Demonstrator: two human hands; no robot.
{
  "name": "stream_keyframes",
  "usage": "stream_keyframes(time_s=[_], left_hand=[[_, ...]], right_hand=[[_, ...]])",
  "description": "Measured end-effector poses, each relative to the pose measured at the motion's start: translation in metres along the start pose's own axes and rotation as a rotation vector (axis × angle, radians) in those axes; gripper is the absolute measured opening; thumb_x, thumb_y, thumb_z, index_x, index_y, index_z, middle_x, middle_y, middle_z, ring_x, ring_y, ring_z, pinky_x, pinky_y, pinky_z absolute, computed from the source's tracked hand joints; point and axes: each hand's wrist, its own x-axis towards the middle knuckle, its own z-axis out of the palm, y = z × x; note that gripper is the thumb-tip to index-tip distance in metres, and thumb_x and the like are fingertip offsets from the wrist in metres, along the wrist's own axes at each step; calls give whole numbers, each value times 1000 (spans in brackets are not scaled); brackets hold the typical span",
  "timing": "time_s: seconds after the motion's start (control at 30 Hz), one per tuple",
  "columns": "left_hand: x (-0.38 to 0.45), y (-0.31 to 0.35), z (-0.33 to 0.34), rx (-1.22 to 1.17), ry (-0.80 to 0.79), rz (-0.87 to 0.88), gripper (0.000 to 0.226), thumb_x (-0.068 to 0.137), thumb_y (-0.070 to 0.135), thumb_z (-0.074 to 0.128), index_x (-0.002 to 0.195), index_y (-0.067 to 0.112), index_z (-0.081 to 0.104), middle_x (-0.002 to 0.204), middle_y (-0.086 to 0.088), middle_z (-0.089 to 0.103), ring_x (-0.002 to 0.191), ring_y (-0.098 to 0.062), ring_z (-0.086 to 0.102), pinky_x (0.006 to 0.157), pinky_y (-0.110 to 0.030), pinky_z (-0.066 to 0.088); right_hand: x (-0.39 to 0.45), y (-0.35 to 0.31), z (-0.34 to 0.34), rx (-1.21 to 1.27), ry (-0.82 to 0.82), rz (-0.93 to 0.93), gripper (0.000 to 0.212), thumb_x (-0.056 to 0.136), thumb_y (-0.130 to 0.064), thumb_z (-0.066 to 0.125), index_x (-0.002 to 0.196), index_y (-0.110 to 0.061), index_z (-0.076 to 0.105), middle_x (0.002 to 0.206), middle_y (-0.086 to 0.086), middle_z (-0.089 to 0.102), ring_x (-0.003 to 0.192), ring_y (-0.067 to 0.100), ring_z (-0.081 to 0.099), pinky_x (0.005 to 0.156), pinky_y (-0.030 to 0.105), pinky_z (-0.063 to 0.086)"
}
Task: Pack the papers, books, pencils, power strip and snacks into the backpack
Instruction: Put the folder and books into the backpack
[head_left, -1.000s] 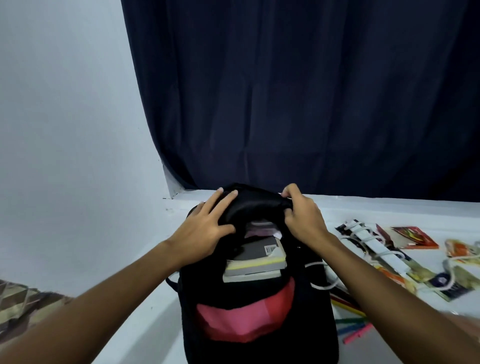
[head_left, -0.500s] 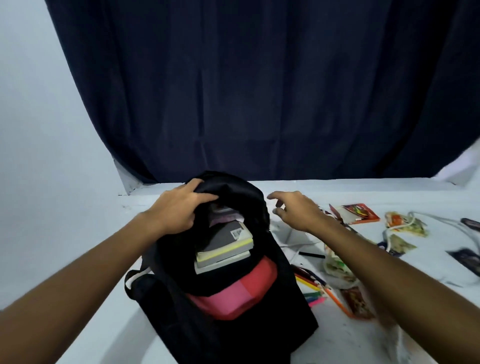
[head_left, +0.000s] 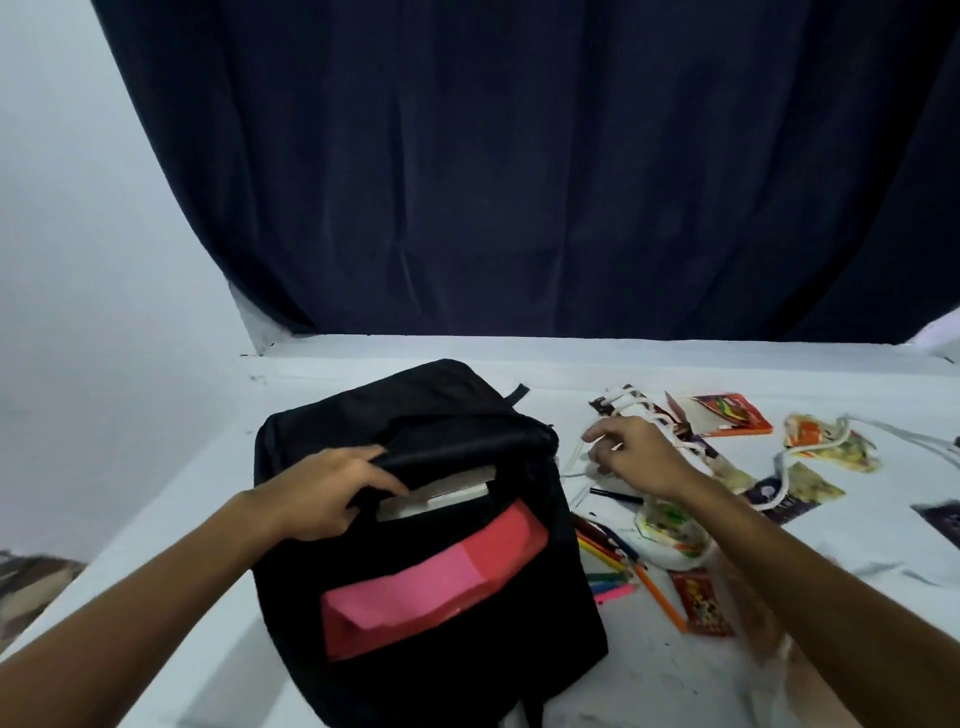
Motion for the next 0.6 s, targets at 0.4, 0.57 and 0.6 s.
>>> stream_keyframes(time_s=[0.4,0.57,0.6], left_hand=[[15,59,-28,-306,46,-214,17,68,46,68,60,31,68,89,10,69,85,-2,63,84,-28,48],[72,126,-67,-360,355,-90,23,79,39,70,64,24,62,63,14,63,62,-5,58,65,-28,48],[85,139,-66,-400,344,-28,21,77,43,68,68,25,63,65,14,63,63,-4,59,65,-28,49]], right_hand=[[-11,31,-3,270,-70,-44,24,91,6,50,88,-12,66,83,23,67,68,27,63,71,42,56],[-2,76,-65,183,306,40,22,87,8,53,86,-8,68,82,15,68,71,24,63,66,26,53],[2,87,-74,96,361,65,21,87,6,54,86,-8,69,83,13,69,73,24,64,68,24,52]])
